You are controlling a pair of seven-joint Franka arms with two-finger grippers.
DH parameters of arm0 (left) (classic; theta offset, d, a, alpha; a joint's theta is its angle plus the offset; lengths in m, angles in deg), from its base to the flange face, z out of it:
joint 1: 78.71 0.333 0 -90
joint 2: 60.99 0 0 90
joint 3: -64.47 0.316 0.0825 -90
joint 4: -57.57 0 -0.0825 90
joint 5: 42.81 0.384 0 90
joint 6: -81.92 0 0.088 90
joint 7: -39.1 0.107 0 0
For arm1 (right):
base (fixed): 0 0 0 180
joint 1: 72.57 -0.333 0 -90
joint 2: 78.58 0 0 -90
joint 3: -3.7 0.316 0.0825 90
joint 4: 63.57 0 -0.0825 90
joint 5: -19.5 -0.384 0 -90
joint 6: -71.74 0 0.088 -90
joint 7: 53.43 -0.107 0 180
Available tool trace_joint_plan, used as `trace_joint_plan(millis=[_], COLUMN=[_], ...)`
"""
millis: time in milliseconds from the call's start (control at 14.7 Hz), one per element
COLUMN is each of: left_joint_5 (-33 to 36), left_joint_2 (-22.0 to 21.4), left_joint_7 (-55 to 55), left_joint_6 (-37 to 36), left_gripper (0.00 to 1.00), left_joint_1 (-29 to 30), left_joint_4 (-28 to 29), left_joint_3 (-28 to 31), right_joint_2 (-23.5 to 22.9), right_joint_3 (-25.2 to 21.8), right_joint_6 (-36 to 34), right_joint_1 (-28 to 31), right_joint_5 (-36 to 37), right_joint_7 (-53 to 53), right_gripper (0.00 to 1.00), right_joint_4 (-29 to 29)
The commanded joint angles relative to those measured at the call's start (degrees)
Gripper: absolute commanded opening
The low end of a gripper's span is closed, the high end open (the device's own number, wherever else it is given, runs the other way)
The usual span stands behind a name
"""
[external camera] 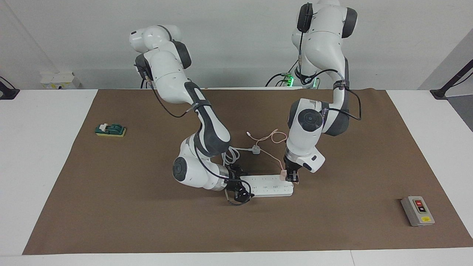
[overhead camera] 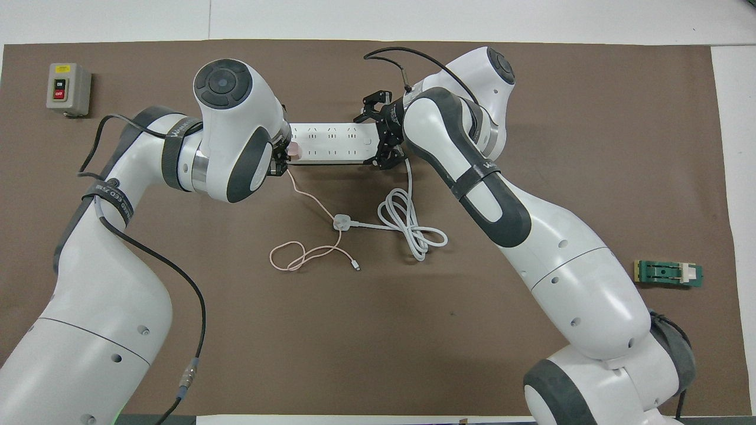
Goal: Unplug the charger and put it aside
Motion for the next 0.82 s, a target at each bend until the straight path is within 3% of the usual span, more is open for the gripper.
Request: trace_joint_plan(millis=[0, 68, 136, 272, 340, 408, 748], left_joint_5=[0.7, 0.7, 0.7, 0.7, 0.7, 0.7, 0.7], left_joint_2=[-1.8, -1.8, -1.8, -1.8, -1.8, -1.8, -1.8], left_joint_7=[-0.4, -0.3, -0.3, -0.3, -0.3, -0.3, -0.3], left_joint_6=[1.2, 1.2, 1.1, 1.2, 1.2, 1.3, 1.2], left_gripper=[0.00, 0.00, 0.00, 0.00, 0.00, 0.00, 0.00], left_joint_1=[-0.2, -0.2, -0.2, -0.2, -0.2, -0.2, -0.2], left_joint_4=[2.4, 2.4, 2.4, 2.4, 2.4, 2.4, 2.4], left_joint_3=[0.8, 0.8, 0.7, 0.8, 0.8, 0.8, 0.8], right_joint_2=[-3.4, -3.4, -3.4, -3.3, -3.3, -3.3, -3.3], right_joint_3=[-2.3, -2.3, -2.3, -2.3, -2.2, -2.2, -2.3], right_joint_6=[14.2, 14.2, 14.3, 14.2, 14.0, 13.9, 14.0], right_joint_1=[-0.8, -0.8, -0.8, -0.8, -0.7, -0.7, -0.7], right_joint_5=[1.4, 1.4, 1.7, 2.2, 2.3, 2.3, 2.4], right_joint_7=[4.0, 4.0, 4.0, 4.0, 4.0, 4.0, 4.0], right_gripper=[1.00, 1.00, 0.92, 0.62, 0.39, 0.27, 0.28], right_joint_4=[-0.7, -0.7, -0.8, -0.8, -0.8, -0.8, -0.8])
